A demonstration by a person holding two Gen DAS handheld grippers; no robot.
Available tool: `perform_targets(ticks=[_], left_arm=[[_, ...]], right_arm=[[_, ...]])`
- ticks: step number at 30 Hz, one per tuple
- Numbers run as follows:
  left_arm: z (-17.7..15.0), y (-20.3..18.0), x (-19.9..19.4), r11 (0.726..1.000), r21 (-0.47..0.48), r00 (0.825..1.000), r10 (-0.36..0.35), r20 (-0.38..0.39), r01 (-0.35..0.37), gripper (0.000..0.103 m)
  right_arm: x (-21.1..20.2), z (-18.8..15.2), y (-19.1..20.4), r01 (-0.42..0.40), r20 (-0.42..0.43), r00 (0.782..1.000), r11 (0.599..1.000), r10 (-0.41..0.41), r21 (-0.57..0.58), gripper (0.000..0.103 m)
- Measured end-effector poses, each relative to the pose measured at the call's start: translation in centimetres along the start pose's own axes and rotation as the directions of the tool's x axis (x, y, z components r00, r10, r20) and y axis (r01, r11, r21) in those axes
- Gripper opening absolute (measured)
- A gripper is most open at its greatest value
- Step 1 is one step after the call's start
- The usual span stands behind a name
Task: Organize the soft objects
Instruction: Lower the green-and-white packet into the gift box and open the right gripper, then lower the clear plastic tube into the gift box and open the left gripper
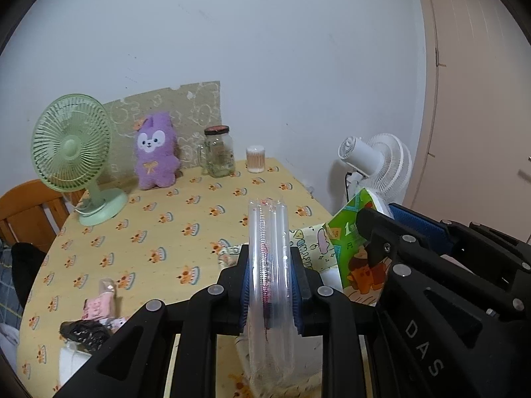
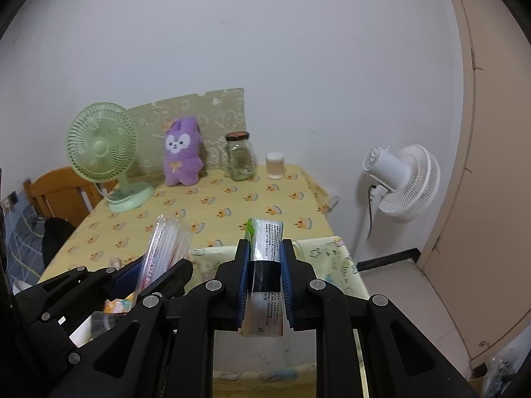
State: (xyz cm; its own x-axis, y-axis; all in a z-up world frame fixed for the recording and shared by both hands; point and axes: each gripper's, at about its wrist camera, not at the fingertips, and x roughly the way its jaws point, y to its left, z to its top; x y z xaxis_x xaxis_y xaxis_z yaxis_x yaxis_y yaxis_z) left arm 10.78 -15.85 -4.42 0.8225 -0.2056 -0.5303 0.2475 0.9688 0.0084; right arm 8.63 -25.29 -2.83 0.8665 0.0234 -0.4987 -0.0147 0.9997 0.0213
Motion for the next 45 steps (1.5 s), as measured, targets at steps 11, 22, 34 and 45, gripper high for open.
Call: perform_targets(ticks=[11, 22, 34, 45], left_arm=[[-1.1, -1.1, 4.7, 1.000, 0.006, 0.991, 0.027, -0.132, -0.027, 0.039], [-1.5, -1.6, 3.7, 1.000, -0.006, 0.994, -0.022, -0.105, 0.022, 0.086], [-1.0, -0.6, 0.7, 1.000, -0.004, 0.998, -0.030, -0.061, 0.030, 0.097], [-0.8, 0.8, -2.2, 0.999, -0.013, 0.999, -0.030, -0.023, 0.030, 0.098]], right_arm=[[4.5, -1.4, -2.2, 0.037, -0.084, 0.996, 0.999, -0.035, 0.022, 0.021], [5.0, -2.0, -2.5, 0.015, -0.108, 0.994, 0.998, -0.008, 0.062, 0.074], [2.1, -1.5, -1.1, 0.025, -0.074, 0.997, 0.998, -0.020, 0.064, 0.094], [-0.7, -0.9, 0.8, 0.028, -0.031, 0.999, 0.999, -0.027, 0.039, 0.102]])
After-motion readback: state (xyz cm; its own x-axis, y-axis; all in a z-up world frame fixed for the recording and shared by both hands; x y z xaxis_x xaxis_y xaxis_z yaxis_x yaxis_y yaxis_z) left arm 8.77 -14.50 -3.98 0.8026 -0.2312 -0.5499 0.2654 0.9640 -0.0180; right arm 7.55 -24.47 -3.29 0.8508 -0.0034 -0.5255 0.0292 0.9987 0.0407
